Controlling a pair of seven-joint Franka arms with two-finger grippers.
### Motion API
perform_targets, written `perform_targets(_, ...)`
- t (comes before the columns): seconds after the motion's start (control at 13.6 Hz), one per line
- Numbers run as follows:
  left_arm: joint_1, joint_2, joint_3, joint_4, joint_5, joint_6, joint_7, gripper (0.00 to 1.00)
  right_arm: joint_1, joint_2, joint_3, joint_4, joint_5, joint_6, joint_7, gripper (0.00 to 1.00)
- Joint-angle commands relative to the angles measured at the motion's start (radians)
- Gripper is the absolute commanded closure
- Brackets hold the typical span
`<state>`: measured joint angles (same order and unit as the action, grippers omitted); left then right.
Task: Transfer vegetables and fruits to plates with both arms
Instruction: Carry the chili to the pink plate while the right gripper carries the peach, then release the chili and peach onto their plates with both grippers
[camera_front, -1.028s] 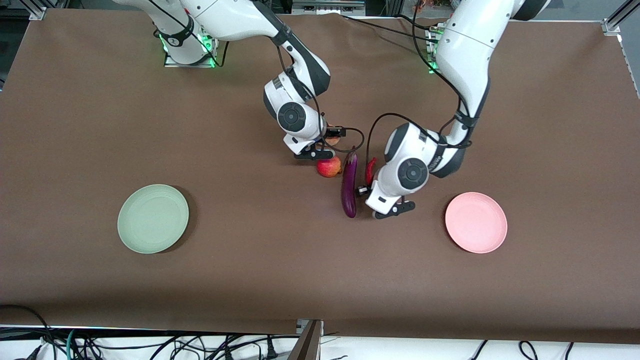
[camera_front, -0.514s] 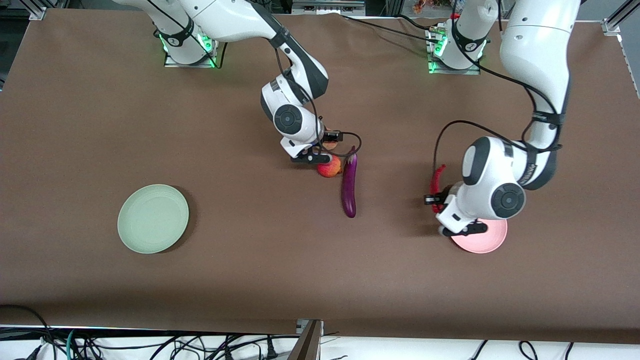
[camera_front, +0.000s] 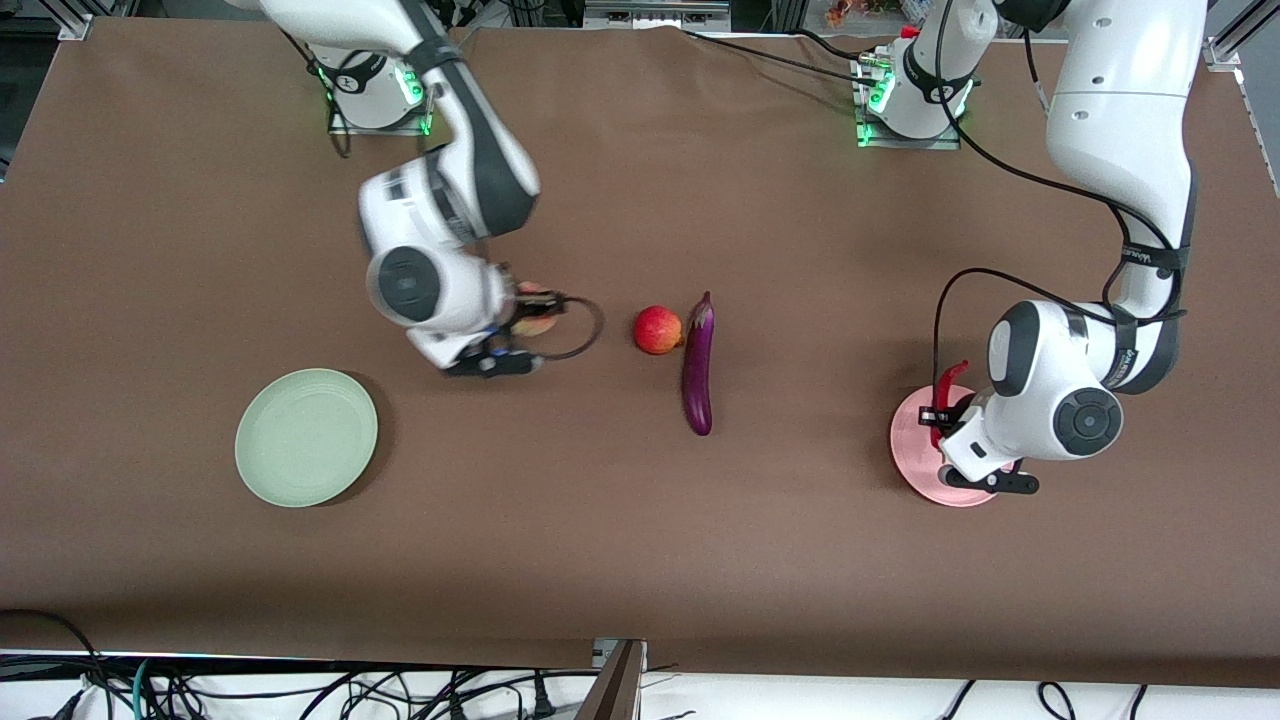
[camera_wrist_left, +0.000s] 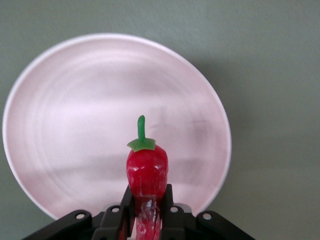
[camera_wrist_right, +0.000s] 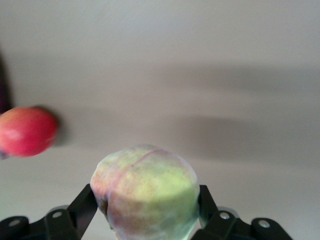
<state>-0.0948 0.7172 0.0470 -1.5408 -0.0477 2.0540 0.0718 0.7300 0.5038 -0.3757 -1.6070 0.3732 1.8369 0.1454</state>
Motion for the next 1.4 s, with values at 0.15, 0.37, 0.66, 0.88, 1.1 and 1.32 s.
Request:
perform_targets(0.15, 0.033, 0.087, -0.006, 0.119, 0.019, 0.017, 0.099, 1.00, -0.131, 0.068, -0.155, 0.021, -0.037, -0.001, -0.445, 0.80)
perform_targets(0.37, 0.032, 0.100, -0.006, 0.125, 0.017, 0.018, 0.091, 0.97, -0.248, 0.128, -0.154, 0.038, -0.036, 0.100, -0.651, 0.80)
perform_targets(0.66, 0.023, 0.128, -0.004, 0.192, 0.017, 0.006, 0.083, 0.30, -0.313, 0.188, -0.152, 0.035, -0.034, 0.256, -0.782, 0.80)
perform_targets(0.88, 0.017, 0.125, -0.004, 0.218, 0.016, -0.032, 0.083, 0.21, -0.360, 0.229, -0.149, 0.035, -0.020, 0.364, -0.843, 0.80)
perform_targets(1.1, 0.007, 0.113, -0.030, 0.272, -0.033, -0.185, 0.022, 0.11, -0.363, 0.243, -0.147, 0.035, -0.017, 0.383, -0.842, 0.79)
perform_targets(1.32, -0.040, 0.099, -0.052, 0.280, -0.084, -0.235, -0.143, 0.02, -0.362, 0.260, -0.143, 0.035, 0.025, 0.400, -0.843, 0.79)
